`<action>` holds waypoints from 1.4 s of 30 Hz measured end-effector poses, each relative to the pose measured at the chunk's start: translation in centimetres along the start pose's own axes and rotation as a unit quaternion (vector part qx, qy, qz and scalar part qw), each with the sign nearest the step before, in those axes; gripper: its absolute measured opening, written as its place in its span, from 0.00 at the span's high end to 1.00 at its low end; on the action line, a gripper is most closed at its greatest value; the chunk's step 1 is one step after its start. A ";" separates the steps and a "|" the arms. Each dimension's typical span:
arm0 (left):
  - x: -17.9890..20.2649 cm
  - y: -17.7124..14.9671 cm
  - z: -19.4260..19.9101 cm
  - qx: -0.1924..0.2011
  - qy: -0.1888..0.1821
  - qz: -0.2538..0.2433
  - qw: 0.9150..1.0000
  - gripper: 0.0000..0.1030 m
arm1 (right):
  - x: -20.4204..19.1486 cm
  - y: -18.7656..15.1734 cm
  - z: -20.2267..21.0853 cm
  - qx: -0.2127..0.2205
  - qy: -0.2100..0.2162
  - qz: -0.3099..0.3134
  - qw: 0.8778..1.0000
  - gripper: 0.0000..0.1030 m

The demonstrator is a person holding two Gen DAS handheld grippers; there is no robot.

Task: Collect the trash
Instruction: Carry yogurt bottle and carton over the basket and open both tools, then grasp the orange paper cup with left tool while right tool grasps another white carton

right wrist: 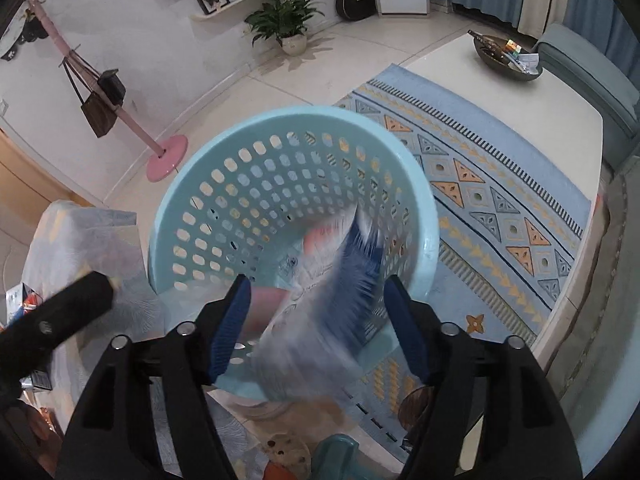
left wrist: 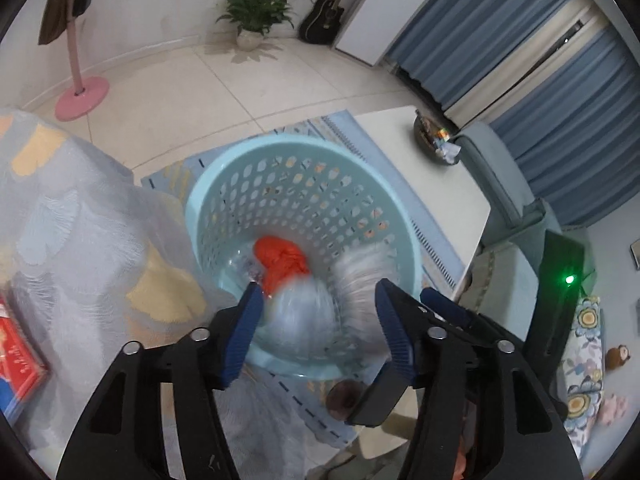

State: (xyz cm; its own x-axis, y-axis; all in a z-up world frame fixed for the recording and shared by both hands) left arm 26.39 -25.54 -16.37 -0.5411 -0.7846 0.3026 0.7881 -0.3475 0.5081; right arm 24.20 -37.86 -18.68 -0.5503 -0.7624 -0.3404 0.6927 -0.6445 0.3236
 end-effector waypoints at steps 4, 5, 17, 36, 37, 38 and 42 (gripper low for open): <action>0.3 0.3 2.3 0.023 -0.005 0.001 1.000 0.38 | -0.2 -0.1 1.3 0.007 0.011 -0.003 1.000 0.36; 0.2 0.3 3.0 0.030 -0.009 0.004 0.999 0.38 | -0.4 -0.2 1.8 0.009 0.015 -0.003 1.000 0.36; -2.4 -1.9 14.3 0.127 0.013 0.021 0.992 0.38 | -9.3 -3.8 10.0 0.057 0.088 0.091 0.990 0.36; -20.2 -10.0 30.7 0.200 0.229 0.093 0.948 0.32 | -25.9 -12.9 11.7 0.009 0.198 0.181 0.963 0.21; -21.2 -10.2 30.5 0.194 0.234 0.100 0.947 0.32 | -26.1 -13.1 11.0 -0.006 0.194 0.170 0.966 0.20; -22.3 -10.6 30.2 0.189 0.240 0.109 0.946 0.32 | -26.3 -13.5 10.1 -0.026 0.192 0.154 0.969 0.19; -25.2 -11.6 28.9 0.180 0.212 0.137 0.951 0.32 | -26.4 -14.5 6.5 -0.117 0.198 0.044 0.972 0.19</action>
Point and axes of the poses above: each gripper's, at about its wrist camera, not at the fingertips, and z roughly against the way its jaws point, x to its right, y to its top, the point moved 8 cm from there along -z, roughly the way its jaws point, and after that the axes turned 14 degrees about -z, right-handed, at the moved point
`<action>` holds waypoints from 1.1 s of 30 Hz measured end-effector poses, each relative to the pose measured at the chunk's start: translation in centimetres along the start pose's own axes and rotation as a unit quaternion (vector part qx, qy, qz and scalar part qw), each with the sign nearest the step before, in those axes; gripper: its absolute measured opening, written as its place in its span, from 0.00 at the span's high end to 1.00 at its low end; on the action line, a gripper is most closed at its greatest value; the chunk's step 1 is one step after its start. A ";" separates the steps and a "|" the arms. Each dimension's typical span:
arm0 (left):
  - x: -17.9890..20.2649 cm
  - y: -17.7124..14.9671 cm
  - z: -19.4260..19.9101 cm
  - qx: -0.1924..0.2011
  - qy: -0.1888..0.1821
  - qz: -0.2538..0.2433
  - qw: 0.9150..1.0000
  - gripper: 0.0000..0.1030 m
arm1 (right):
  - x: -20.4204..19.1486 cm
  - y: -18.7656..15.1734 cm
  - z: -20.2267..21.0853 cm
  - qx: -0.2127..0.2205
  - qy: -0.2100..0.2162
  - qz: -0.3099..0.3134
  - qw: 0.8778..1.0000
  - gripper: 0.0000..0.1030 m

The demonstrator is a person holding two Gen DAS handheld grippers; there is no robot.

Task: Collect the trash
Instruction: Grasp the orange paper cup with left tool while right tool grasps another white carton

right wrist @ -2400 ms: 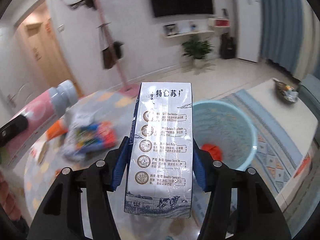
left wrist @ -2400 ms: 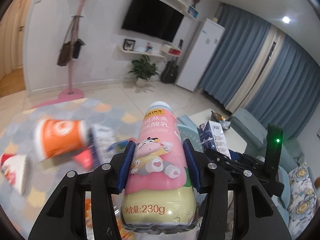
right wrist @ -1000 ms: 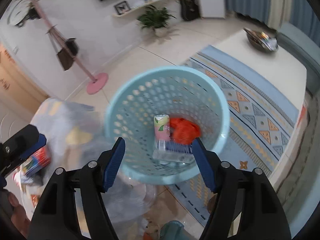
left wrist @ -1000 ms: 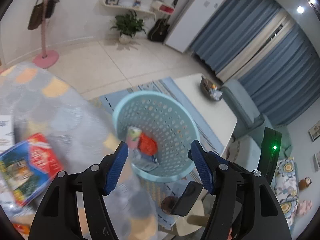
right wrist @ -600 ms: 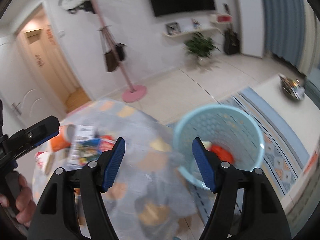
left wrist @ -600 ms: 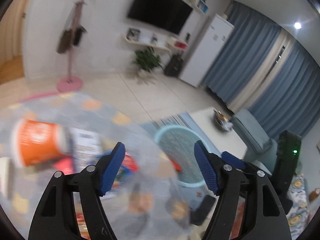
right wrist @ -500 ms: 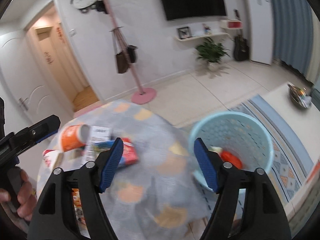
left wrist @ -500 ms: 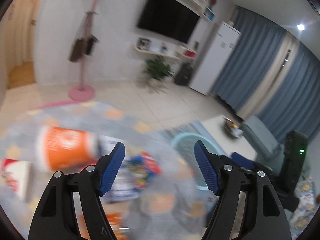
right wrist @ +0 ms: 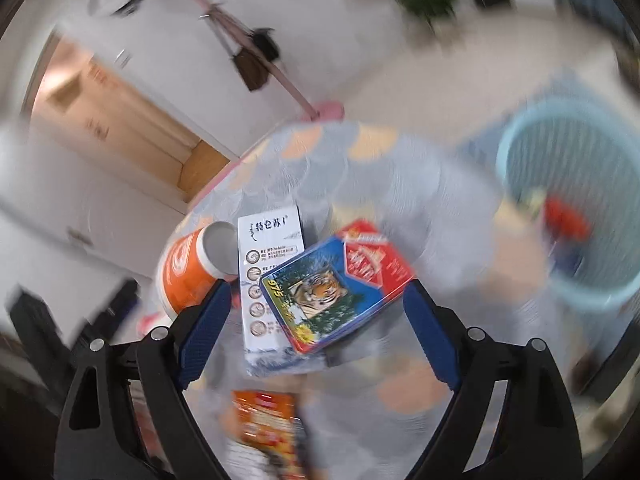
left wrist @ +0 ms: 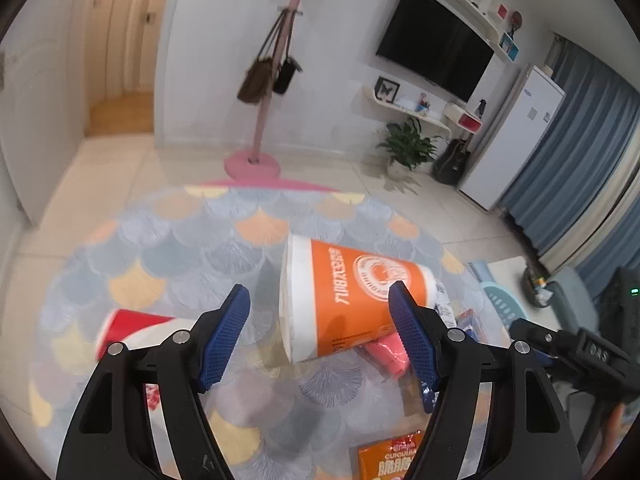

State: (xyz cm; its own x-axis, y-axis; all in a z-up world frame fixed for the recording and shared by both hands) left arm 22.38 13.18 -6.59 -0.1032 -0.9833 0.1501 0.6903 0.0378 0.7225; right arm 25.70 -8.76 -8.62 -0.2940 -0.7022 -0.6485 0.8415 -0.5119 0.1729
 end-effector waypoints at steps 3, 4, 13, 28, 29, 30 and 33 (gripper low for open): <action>-0.1 -0.3 -1.5 -0.007 -0.032 0.014 0.999 0.32 | 0.8 0.4 -1.4 -0.011 0.004 -0.055 0.998 0.19; -0.1 -0.3 -2.0 -0.012 -0.035 0.017 0.999 0.32 | 1.0 0.5 -1.6 -0.013 0.004 -0.063 0.998 0.19; 0.6 -0.5 -4.3 -0.017 -0.073 0.035 0.997 0.32 | 0.7 0.8 -3.5 -0.029 0.007 -0.103 0.994 0.19; 3.4 -0.4 -4.4 -0.009 -0.125 0.036 0.991 0.87 | -2.0 0.8 -0.6 0.010 -0.007 0.027 1.000 0.19; 3.5 -0.4 -4.0 -0.006 -0.127 0.038 0.991 0.89 | -2.3 0.4 -0.7 0.006 -0.007 0.040 0.999 0.19; 3.6 -0.3 -3.8 -0.004 -0.127 0.038 0.991 0.92 | -2.7 -0.5 -0.7 0.001 -0.006 0.064 0.998 0.19; 3.6 -0.2 -2.0 0.013 -0.113 0.034 0.993 0.99 | -3.0 -2.7 -0.8 0.000 -0.012 0.114 0.993 0.19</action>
Point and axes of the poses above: each gripper's, at about its wrist camera, not at the fingertips, and z roughly against the way its jaws point, x to its right, y to its top, the point moved 8 cm from there along -z, roughly the way its jaws point, and after that the axes turned 14 degrees about -z, right-handed, at the moved point
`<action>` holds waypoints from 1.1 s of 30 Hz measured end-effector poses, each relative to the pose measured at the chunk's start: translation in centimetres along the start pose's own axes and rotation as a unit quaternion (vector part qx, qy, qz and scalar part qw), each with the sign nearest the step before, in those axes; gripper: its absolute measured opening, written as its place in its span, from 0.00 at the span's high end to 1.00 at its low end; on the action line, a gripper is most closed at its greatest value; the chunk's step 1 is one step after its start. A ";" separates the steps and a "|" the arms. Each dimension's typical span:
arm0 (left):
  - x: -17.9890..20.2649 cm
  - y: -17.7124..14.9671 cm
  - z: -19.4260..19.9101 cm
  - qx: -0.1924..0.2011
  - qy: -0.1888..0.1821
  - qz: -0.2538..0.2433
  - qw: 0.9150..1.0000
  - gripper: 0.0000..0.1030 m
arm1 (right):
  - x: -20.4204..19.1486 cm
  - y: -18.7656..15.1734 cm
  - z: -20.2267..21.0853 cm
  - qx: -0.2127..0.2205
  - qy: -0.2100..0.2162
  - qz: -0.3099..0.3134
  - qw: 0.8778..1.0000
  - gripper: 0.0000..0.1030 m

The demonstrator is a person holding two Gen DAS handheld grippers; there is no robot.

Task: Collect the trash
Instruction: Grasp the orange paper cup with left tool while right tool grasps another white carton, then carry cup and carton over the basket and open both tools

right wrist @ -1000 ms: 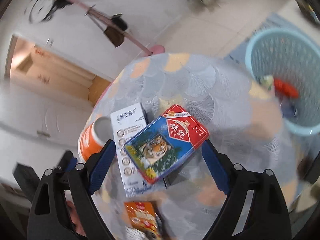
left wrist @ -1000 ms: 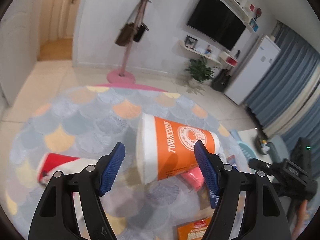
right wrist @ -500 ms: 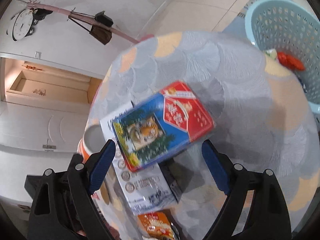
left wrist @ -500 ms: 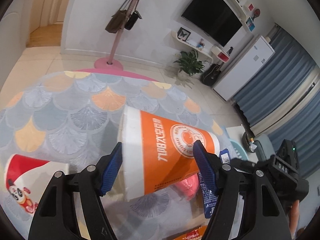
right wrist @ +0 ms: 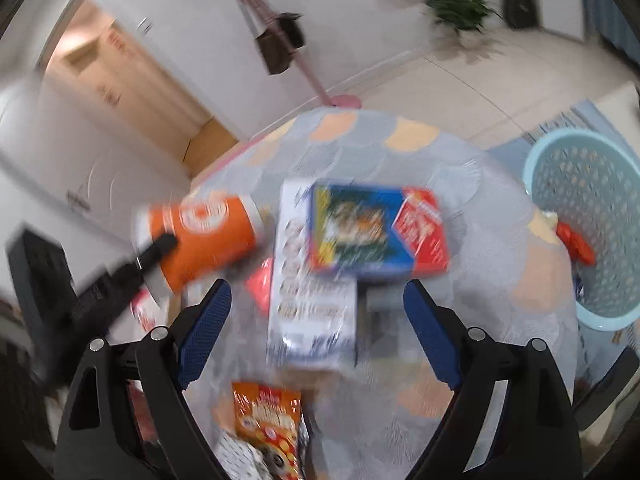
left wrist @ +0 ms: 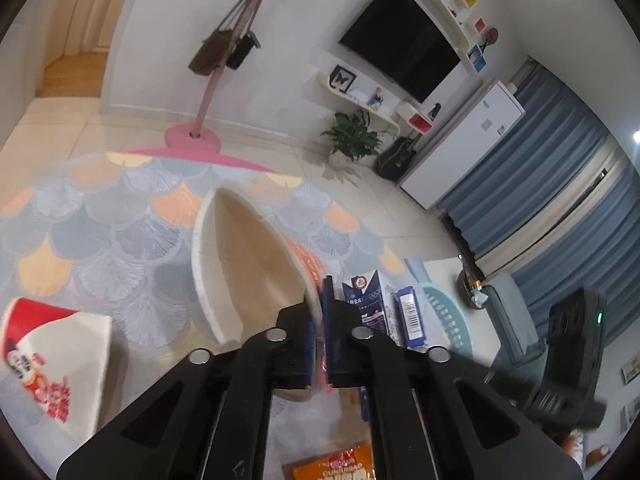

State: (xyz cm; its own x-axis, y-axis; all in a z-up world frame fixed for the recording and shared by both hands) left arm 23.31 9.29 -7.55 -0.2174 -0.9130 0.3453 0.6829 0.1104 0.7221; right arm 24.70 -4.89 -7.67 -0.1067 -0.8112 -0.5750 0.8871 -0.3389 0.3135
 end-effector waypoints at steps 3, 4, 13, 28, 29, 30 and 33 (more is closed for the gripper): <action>0.5 -0.1 1.6 0.013 0.009 -0.010 1.000 0.99 | -0.6 -1.1 -0.8 0.002 -0.008 0.022 1.000 0.19; 0.7 -0.2 2.3 0.019 0.018 -0.017 1.000 0.99 | -0.7 -1.3 -1.2 -0.003 -0.013 0.023 1.000 0.19; 0.7 -2.3 6.1 0.026 0.095 -0.081 0.992 0.99 | -1.9 -1.1 -3.9 0.023 -0.046 0.069 0.996 0.19; 0.8 -3.7 6.1 0.022 0.086 -0.077 0.993 0.99 | -3.1 -3.6 -1.4 0.022 -0.016 0.131 0.991 0.52; 1.1 -3.6 6.3 0.026 0.086 -0.081 0.993 0.99 | -3.3 -3.7 -0.6 0.024 -0.006 0.133 0.991 0.52; 1.5 -3.4 6.6 0.031 0.085 -0.084 0.992 0.99 | -3.5 -3.8 0.0 0.024 0.002 0.134 0.991 0.52; 2.6 -2.8 7.1 0.043 0.081 -0.092 0.991 0.99 | -4.3 -4.0 2.3 0.041 0.022 0.145 0.988 0.52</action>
Point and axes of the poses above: each gripper's, at about its wrist camera, not at the fingertips, and z roughly against the way its jaws point, x to its right, y to its top, the point moved 8 cm from there along -z, roughly the way its jaws point, and after that the axes turned 14 degrees about -z, right-handed, at the moved point
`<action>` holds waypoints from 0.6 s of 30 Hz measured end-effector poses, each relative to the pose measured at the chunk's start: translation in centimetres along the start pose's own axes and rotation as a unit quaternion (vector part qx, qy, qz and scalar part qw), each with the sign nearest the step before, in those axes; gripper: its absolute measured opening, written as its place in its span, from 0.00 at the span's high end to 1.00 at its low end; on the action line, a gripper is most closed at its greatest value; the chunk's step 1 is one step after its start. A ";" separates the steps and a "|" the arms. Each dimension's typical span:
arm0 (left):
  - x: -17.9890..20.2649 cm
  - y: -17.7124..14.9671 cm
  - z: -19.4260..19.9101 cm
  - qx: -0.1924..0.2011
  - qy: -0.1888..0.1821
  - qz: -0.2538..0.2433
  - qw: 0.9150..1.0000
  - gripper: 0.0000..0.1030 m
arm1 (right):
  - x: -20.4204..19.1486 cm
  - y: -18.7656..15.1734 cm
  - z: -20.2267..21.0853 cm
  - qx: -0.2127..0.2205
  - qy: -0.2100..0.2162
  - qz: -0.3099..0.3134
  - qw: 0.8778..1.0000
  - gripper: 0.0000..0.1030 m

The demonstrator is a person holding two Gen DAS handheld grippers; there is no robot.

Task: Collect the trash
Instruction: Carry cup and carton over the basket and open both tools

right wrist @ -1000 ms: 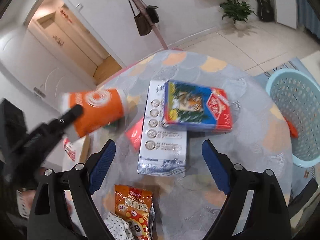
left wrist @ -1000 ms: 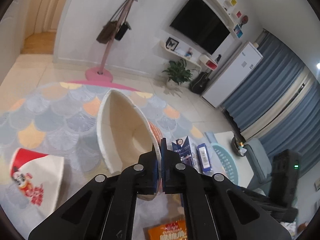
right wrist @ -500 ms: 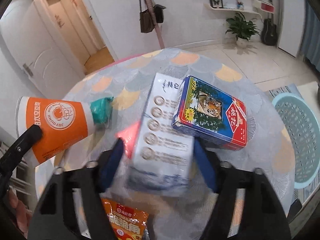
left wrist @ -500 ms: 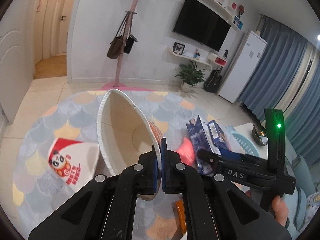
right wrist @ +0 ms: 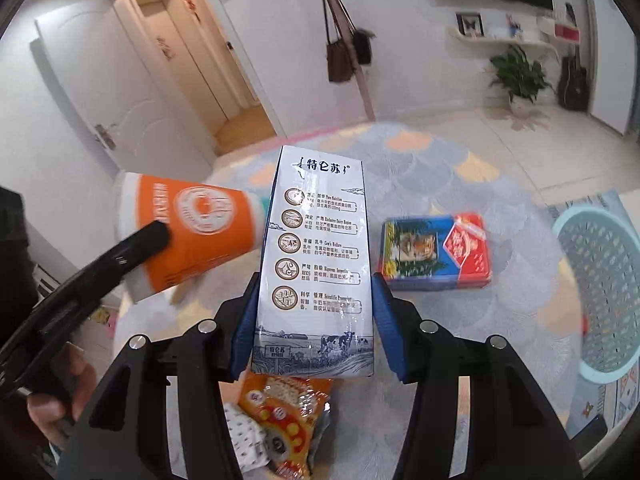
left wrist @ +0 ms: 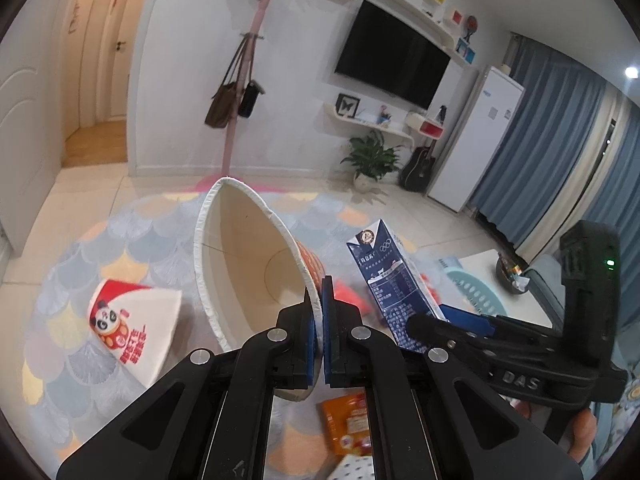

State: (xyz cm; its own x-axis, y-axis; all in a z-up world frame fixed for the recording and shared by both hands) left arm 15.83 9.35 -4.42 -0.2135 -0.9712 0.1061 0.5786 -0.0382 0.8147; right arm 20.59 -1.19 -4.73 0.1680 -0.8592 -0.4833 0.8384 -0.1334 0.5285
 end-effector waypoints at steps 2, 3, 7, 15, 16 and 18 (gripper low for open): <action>0.9 0.9 0.4 0.010 -0.006 -0.008 1.000 0.99 | -0.5 0.7 1.4 0.021 -0.002 0.007 1.000 0.52; 1.5 1.2 0.6 0.013 -0.008 -0.012 1.000 0.99 | -0.5 1.1 2.5 0.037 -0.003 0.010 0.999 0.52; 4.7 3.3 0.7 0.025 -0.035 -0.035 0.998 0.99 | 0.9 3.1 6.0 0.090 -0.021 0.008 0.996 0.52; 13.3 6.6 -2.0 0.019 -0.085 -0.095 0.992 0.99 | 8.5 5.8 10.9 0.152 -0.069 -0.043 0.985 0.52; 14.6 6.8 -2.5 0.015 -0.092 -0.102 0.990 0.99 | 9.9 6.1 11.4 0.157 -0.078 -0.053 0.983 0.52; 16.5 7.0 -3.4 0.010 -0.100 -0.112 0.989 0.99 | 12.4 6.4 12.0 0.164 -0.095 -0.072 0.979 0.52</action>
State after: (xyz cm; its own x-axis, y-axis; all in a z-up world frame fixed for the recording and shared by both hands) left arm 19.05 -7.70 1.13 -0.4865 -0.8731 0.0315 0.4849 -0.2398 0.8410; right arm 21.85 -18.66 1.02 -0.0663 -0.8923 -0.4465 0.6301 -0.3844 0.6747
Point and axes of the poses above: each gripper's, at about its wrist camera, not at the fingertips, and z roughly against the way its jaws point, x to its right, y to its top, the point moved 8 cm from there along -z, roughly the way its jaws point, and after that the axes turned 14 degrees about -z, right-handed, at the moved point
